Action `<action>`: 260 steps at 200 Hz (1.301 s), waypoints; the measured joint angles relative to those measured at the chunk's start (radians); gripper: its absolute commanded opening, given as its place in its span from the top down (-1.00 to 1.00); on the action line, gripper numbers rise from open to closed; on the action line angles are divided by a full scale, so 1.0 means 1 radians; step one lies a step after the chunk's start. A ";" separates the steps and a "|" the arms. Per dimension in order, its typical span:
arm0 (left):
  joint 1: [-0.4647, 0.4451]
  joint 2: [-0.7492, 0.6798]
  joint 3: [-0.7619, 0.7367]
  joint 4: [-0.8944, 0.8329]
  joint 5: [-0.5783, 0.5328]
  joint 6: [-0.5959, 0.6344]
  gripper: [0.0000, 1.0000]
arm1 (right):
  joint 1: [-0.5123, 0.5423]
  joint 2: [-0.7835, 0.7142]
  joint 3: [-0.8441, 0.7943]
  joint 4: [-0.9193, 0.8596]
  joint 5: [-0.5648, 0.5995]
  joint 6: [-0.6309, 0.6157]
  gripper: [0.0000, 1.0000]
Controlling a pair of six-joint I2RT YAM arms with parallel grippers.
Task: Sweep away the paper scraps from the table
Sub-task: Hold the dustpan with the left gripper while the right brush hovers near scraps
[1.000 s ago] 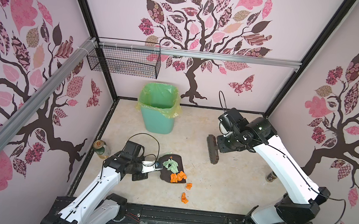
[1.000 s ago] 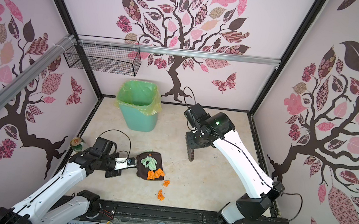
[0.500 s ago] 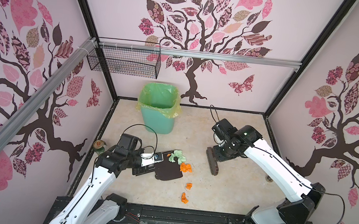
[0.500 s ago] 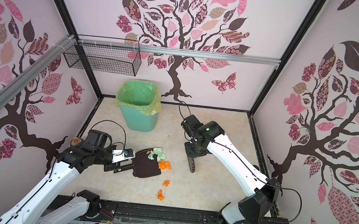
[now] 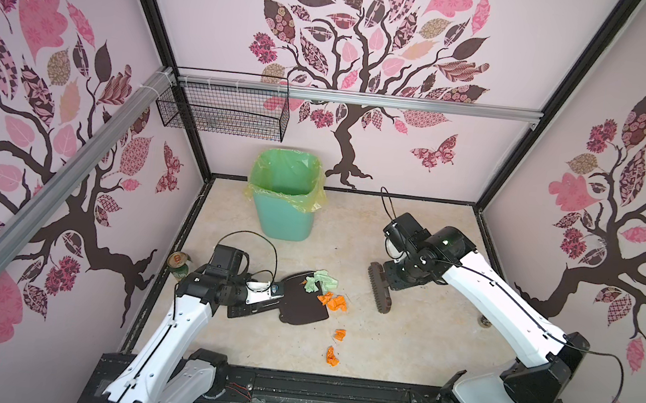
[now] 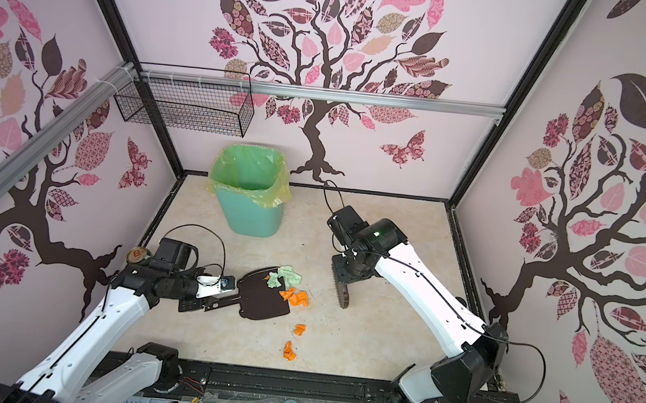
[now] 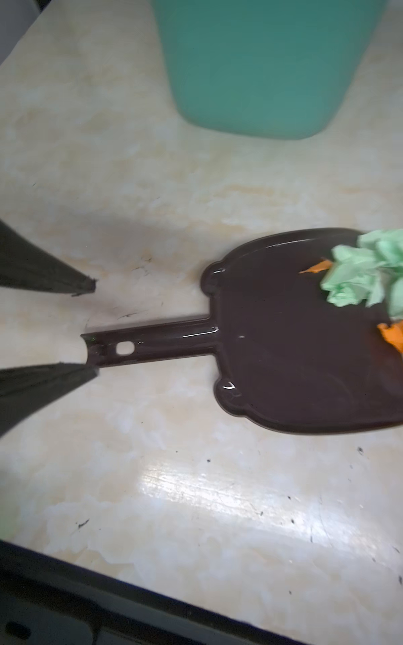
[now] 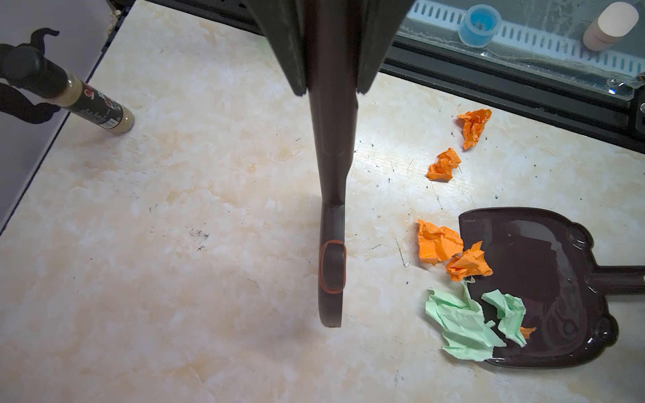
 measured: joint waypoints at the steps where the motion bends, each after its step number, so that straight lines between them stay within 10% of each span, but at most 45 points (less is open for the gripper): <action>1: 0.003 0.008 0.000 -0.001 -0.003 0.000 -0.08 | 0.000 0.000 -0.001 0.001 0.000 -0.001 1.00; 100: 0.014 0.224 -0.034 0.027 -0.044 0.190 -0.35 | -0.010 0.000 -0.050 0.026 -0.012 -0.034 1.00; 260: -0.090 0.393 -0.062 0.231 -0.092 -0.068 -0.16 | -0.012 0.000 -0.050 0.034 -0.012 -0.042 1.00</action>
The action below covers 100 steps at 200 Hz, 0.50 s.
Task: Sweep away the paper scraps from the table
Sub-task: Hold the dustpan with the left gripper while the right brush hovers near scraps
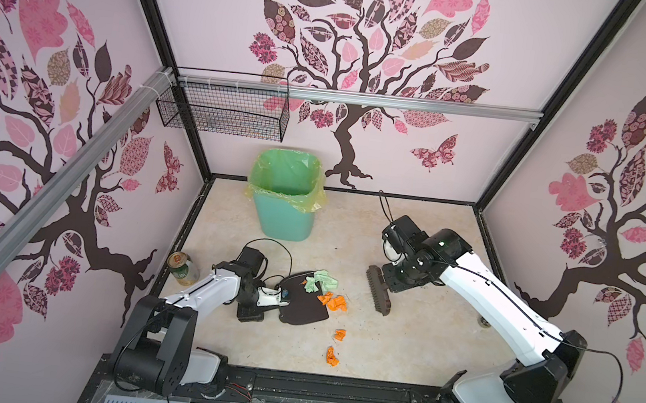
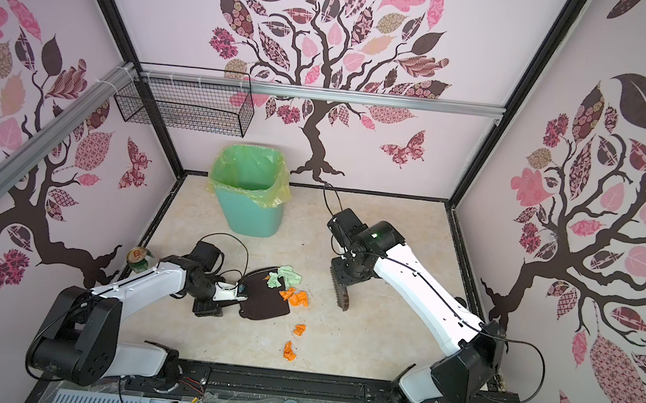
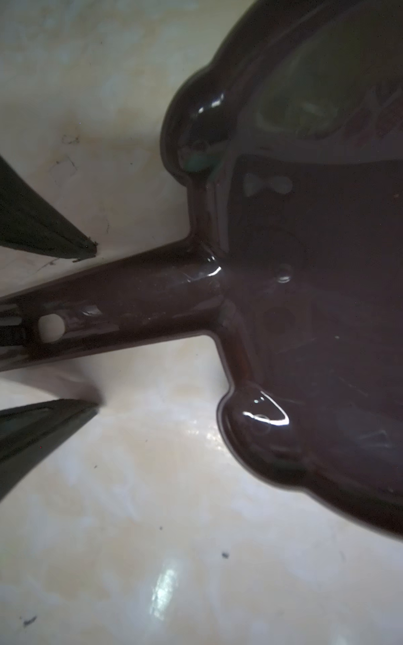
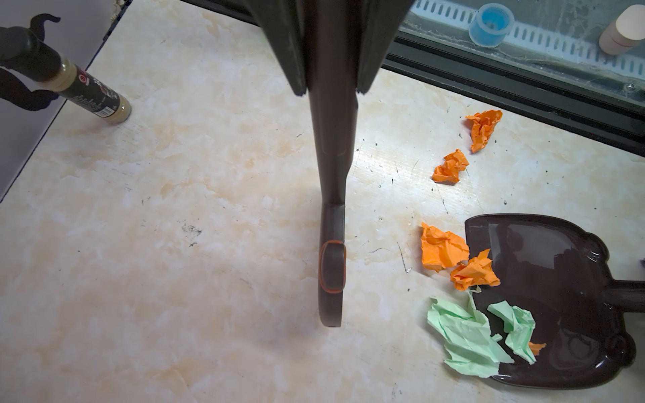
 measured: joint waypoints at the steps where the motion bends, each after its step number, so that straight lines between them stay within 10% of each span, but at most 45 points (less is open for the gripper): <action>1: 0.000 0.002 0.002 -0.002 -0.001 -0.004 -0.16 | 0.000 0.000 0.000 0.000 0.000 0.000 1.00; 100: 0.000 0.019 0.008 0.023 0.021 -0.053 0.50 | 0.000 0.000 0.000 0.005 -0.005 -0.012 1.00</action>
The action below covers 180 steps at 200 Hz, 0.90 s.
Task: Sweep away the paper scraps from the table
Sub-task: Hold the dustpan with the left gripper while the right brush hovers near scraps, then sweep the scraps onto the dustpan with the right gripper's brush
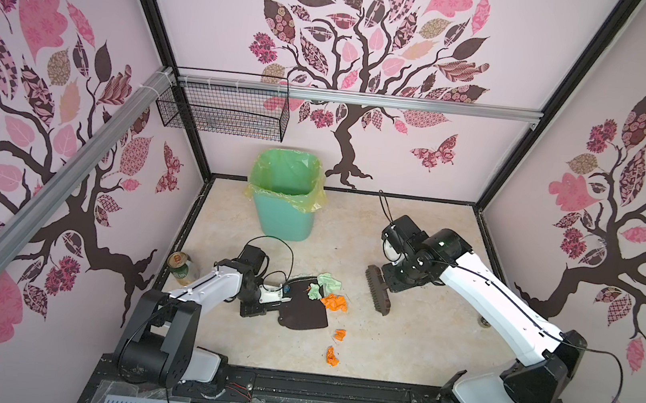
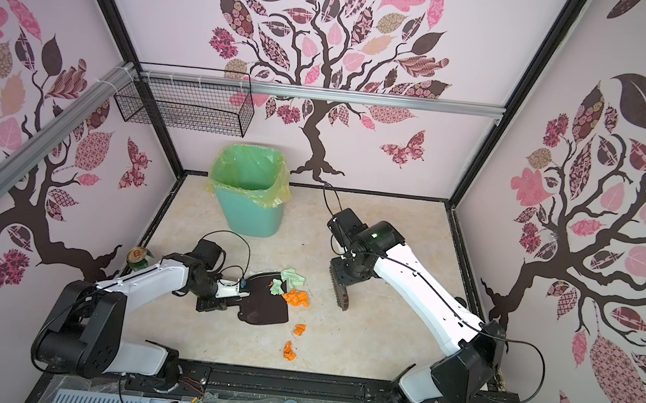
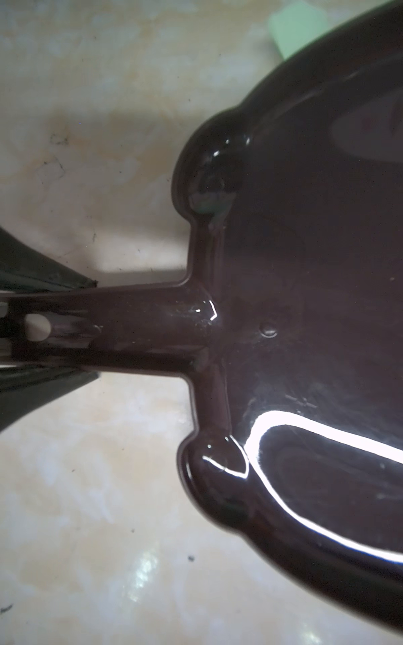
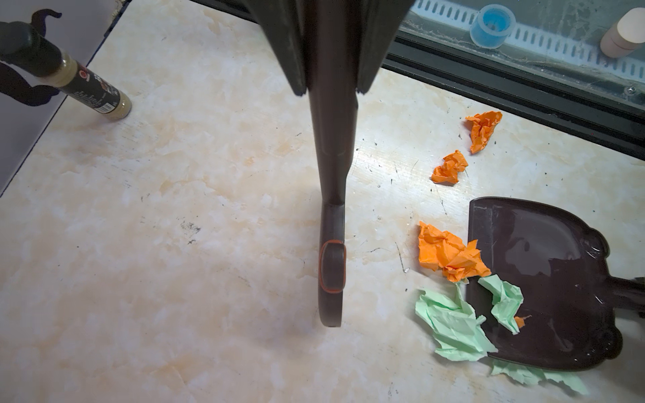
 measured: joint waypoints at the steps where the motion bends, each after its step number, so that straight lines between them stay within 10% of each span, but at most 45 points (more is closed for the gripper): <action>1: 0.000 0.000 0.000 0.000 0.000 0.000 0.50 | 0.000 0.000 0.000 0.000 0.000 0.000 1.00; 180: 0.000 -0.013 -0.006 0.001 -0.008 -0.001 0.63 | 0.156 0.391 0.398 -0.020 -0.037 -0.002 1.00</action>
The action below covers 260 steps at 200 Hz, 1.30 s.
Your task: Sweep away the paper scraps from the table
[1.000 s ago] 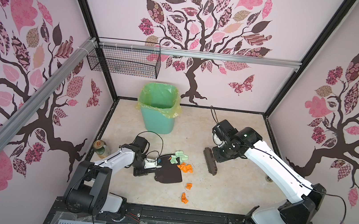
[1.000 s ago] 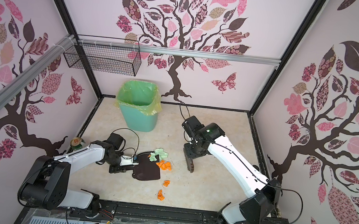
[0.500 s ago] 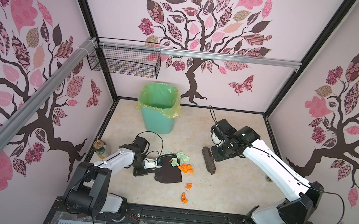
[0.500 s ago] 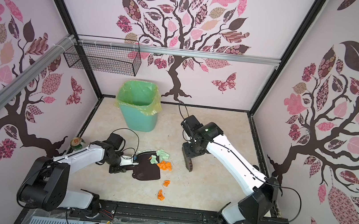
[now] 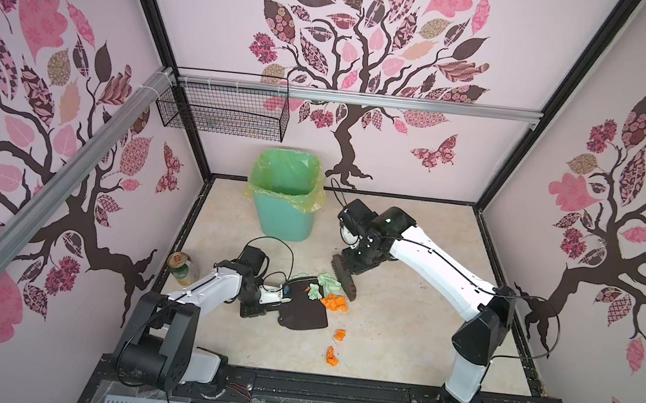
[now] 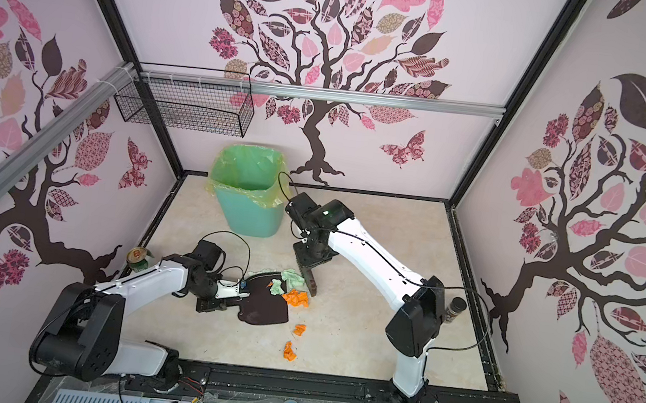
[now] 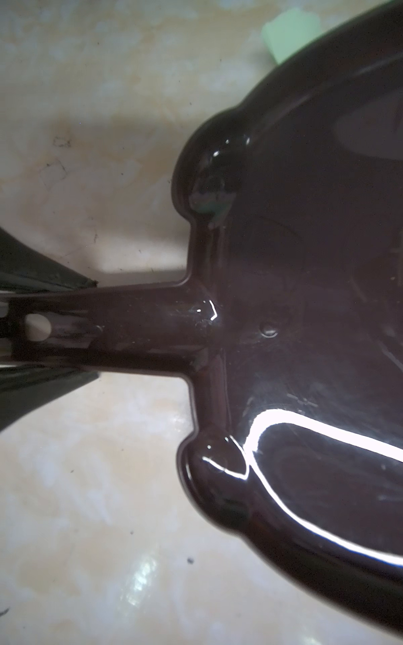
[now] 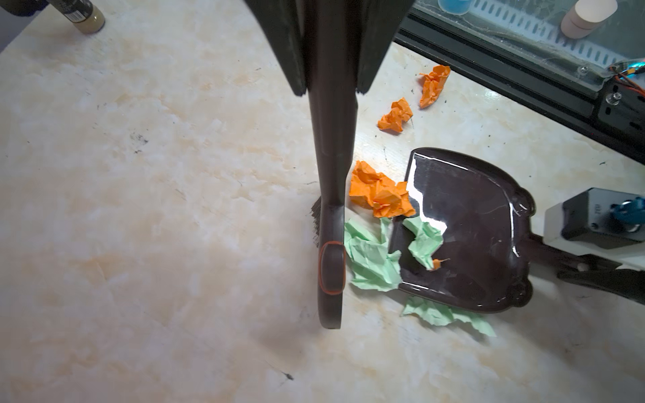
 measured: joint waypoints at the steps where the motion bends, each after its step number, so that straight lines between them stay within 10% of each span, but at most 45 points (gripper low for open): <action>1: 0.000 0.000 0.000 0.000 0.000 0.000 0.63 | 0.001 0.000 0.001 0.000 0.000 0.000 1.00; 121: -0.002 0.000 0.049 -0.138 -0.058 -0.018 0.62 | 0.074 -0.016 0.054 -0.037 -0.148 0.063 1.00; 187: -0.002 0.000 0.068 -0.181 -0.064 -0.026 0.69 | 0.038 -0.153 0.050 -0.092 -0.046 0.082 1.00; 260: -0.002 -0.049 0.107 -0.241 -0.025 -0.029 0.72 | -0.089 -0.402 -0.266 -0.085 0.030 0.086 1.00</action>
